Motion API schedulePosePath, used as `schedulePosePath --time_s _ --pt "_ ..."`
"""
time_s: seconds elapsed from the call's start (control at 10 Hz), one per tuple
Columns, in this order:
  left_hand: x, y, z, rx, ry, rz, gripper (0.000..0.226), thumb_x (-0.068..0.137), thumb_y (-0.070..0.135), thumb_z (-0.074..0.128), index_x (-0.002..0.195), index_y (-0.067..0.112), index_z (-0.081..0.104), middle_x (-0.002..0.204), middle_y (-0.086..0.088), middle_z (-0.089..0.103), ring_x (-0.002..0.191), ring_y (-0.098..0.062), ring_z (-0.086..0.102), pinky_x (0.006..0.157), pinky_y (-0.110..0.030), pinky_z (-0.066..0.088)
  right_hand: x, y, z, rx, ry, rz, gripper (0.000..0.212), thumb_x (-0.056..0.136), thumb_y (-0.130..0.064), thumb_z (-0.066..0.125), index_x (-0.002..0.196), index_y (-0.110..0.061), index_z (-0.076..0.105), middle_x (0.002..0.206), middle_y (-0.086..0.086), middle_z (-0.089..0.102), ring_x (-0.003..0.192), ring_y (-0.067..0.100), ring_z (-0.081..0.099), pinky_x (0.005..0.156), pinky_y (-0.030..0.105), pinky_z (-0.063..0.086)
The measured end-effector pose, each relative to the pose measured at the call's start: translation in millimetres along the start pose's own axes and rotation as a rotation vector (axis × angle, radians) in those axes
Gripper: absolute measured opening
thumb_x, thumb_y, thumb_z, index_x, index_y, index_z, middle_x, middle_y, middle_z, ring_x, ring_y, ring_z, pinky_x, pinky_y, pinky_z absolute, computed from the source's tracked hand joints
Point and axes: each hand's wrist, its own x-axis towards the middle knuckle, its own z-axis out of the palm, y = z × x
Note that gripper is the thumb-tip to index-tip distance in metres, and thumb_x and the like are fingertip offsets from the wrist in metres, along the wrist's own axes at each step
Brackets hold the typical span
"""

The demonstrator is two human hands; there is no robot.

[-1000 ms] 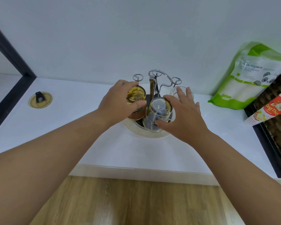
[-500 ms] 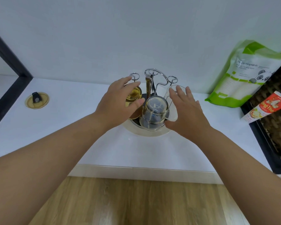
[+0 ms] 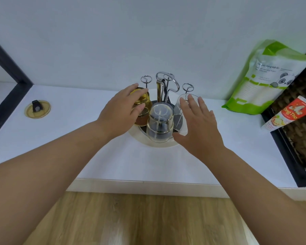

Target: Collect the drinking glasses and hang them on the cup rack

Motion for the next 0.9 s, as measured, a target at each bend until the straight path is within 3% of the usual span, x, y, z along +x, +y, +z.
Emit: schedulePosePath --time_s 0.3,0.5,0.7,0.9 --pt "-0.5 -0.4 0.3 0.022 -0.005 0.021 0.048 0.105 0.034 0.047 0.153 0.032 0.043 0.166 0.002 0.028 0.151 -0.023 0.027 0.116 -0.045 0.032 1.1 0.4 -0.8 -0.007 -0.003 -0.004 0.102 0.089 -0.049 0.073 0.167 -0.023 0.013 0.177 0.002 0.006 0.162 0.03 -0.002 0.125 0.061 0.013" --pt "-2.5 -2.4 4.2 0.027 -0.031 0.021 0.05 0.107 0.035 0.045 0.156 0.032 0.038 0.17 0.002 0.018 0.157 -0.021 0.009 0.121 -0.048 0.023 1.4 2.7 2.1 0.028 -0.006 -0.003 0.11 0.084 -0.057 0.076 0.167 -0.025 0.011 0.177 0.001 0.003 0.162 0.029 -0.006 0.125 0.062 0.011" --pt "-5.1 -4.4 1.3 0.032 -0.031 0.026 0.05 0.107 0.033 0.042 0.157 0.03 0.036 0.17 0.0 0.018 0.158 -0.022 0.009 0.123 -0.051 0.022 3.2 0.9 0.0 0.018 -0.004 -0.013 0.114 0.082 -0.061 0.077 0.167 -0.025 0.01 0.177 0.002 0.002 0.162 0.029 -0.007 0.125 0.063 0.012" --pt "-7.1 2.6 -8.9 0.001 0.043 0.026 0.05 0.107 0.034 0.044 0.156 0.028 0.038 0.169 0.001 0.023 0.157 -0.02 0.013 0.122 -0.044 0.019 5.0 1.0 -7.5 0.006 -0.001 -0.015 0.115 0.081 -0.057 0.079 0.167 -0.028 0.009 0.177 0.001 0.0 0.162 0.028 -0.009 0.125 0.062 0.011"
